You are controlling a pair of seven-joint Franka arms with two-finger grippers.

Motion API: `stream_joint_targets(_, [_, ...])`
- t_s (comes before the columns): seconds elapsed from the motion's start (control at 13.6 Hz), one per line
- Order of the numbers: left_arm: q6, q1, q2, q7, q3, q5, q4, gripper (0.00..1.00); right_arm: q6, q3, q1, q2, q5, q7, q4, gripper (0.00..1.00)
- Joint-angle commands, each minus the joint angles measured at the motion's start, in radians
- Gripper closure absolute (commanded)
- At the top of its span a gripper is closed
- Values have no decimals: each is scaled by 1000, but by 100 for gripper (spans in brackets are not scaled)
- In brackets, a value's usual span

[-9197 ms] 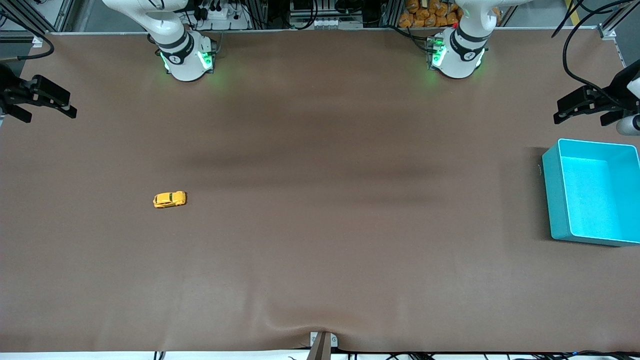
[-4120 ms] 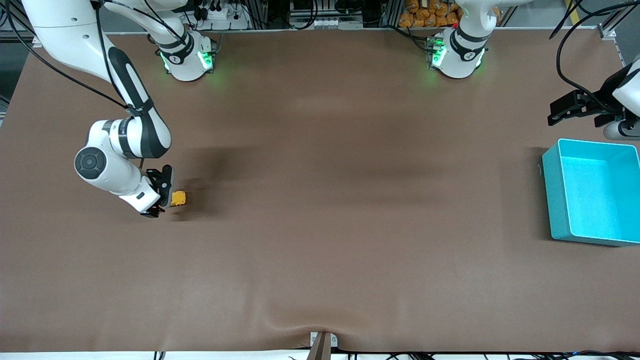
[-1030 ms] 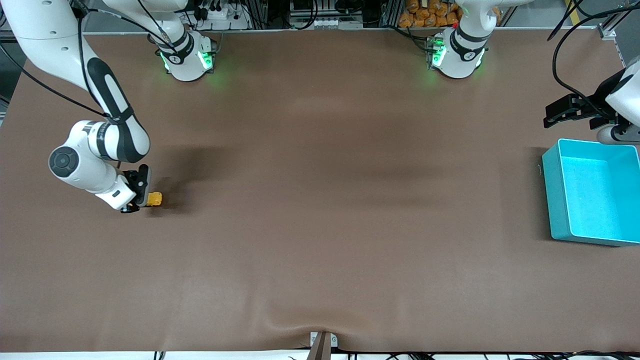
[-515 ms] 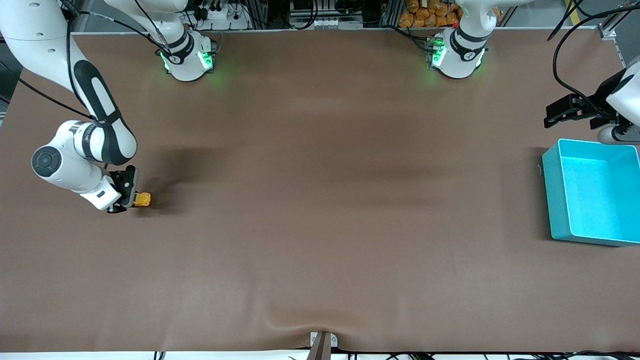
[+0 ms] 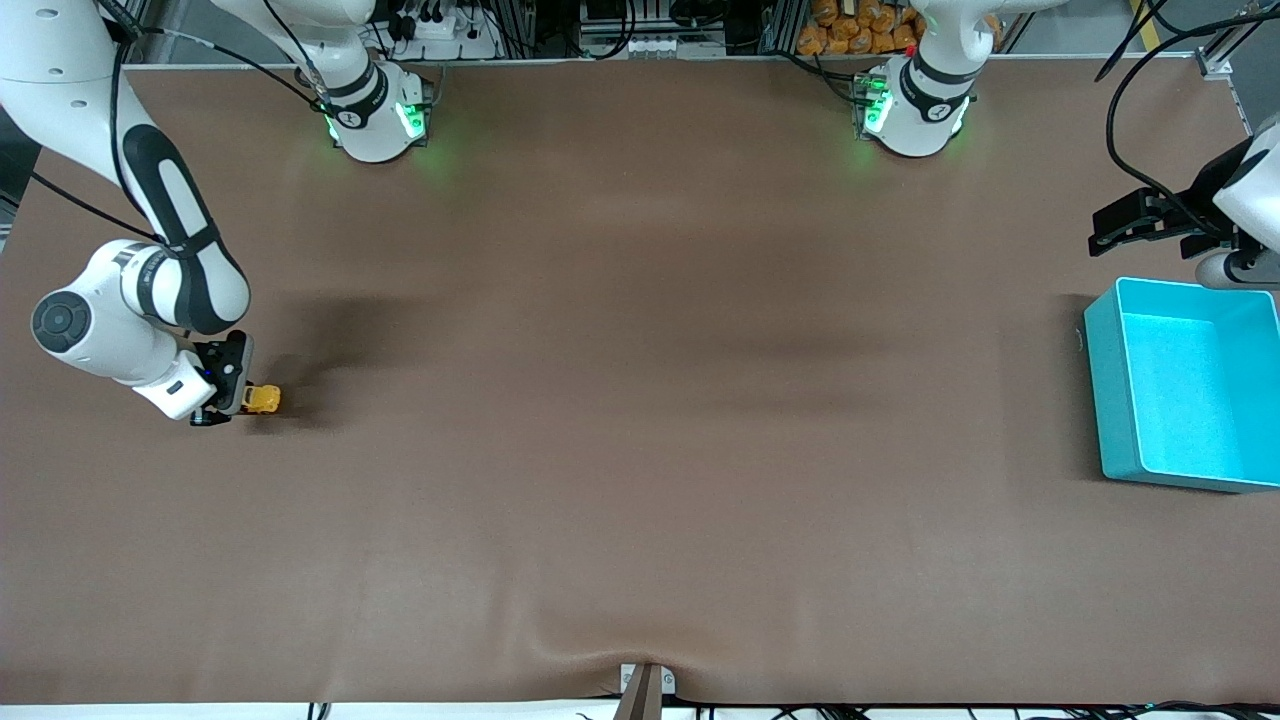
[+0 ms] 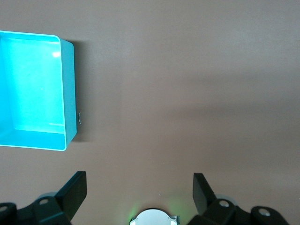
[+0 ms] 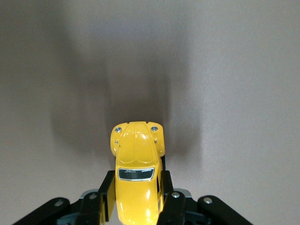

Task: Wind and store yellow beetle car
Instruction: 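Press the car down and drag it backward with the right gripper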

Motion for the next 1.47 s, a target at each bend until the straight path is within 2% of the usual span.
stream_joint_targets(0.0, [-8, -2, 0, -12, -1, 21, 6, 0, 15, 9, -40, 78, -11, -38, 30, 80])
stream_joint_targets(0.74, [-8, -2, -1, -12, -1, 21, 5, 0, 13, 8, -96, 112, -12, -107, 74, 80])
stream_joint_targets(1.03, [-8, -2, -1, -12, -1, 21, 5, 0, 6, 8, -107, 116, -12, -111, 85, 76])
stream_joint_targets(1.25, [-9, -2, -1, -12, -1, 21, 5, 0, 3, 8, -109, 118, -12, -105, 91, 52])
stream_joint_targets(1.32, [-9, -2, -1, -12, -1, 21, 5, 0, 3, 9, -109, 118, -11, -101, 94, 36])
stream_joint_targets(1.4, [-8, -2, -1, -12, -1, 21, 5, 0, 3, 9, -109, 116, -3, -101, 97, 14])
